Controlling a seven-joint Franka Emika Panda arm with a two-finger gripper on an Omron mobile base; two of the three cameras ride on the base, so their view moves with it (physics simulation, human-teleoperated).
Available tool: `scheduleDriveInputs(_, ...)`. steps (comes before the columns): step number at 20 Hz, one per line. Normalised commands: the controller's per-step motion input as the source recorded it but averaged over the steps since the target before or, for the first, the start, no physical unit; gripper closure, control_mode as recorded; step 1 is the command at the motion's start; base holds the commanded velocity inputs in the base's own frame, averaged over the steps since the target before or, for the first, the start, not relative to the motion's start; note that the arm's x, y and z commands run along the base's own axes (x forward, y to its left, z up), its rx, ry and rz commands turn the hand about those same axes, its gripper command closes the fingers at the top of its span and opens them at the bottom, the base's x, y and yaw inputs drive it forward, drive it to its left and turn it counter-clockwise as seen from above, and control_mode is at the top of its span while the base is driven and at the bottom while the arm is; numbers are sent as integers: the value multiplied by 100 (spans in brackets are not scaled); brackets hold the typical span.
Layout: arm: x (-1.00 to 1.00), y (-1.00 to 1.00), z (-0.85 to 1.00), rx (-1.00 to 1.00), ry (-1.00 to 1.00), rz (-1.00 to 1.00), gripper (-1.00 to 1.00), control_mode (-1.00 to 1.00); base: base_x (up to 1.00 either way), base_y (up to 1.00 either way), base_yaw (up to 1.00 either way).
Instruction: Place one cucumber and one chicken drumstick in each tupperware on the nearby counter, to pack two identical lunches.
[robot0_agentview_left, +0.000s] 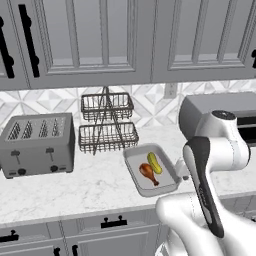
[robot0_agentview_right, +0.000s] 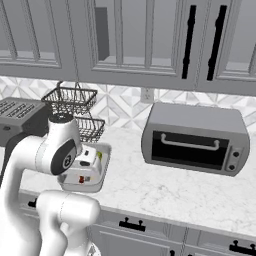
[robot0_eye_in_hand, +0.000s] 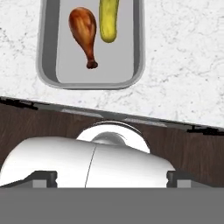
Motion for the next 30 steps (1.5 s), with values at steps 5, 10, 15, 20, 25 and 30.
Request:
scheduleDriveInputs(5,0,0,0,0,0,0,-100,100,-64,-13,-2)
scheduleDriveInputs(10,0,0,0,0,0,0,-100,100,-84,-10,39)
scheduleDriveInputs(15,0,0,0,0,0,0,-100,100,-5,9,100)
scheduleDriveInputs(20,0,0,0,0,0,0,-100,100,-12,5,99)
scheduleDriveInputs(25,0,0,0,0,0,0,-100,100,-55,15,77)
scheduleDriveInputs(30,0,0,0,0,0,0,-100,100,0,99,24)
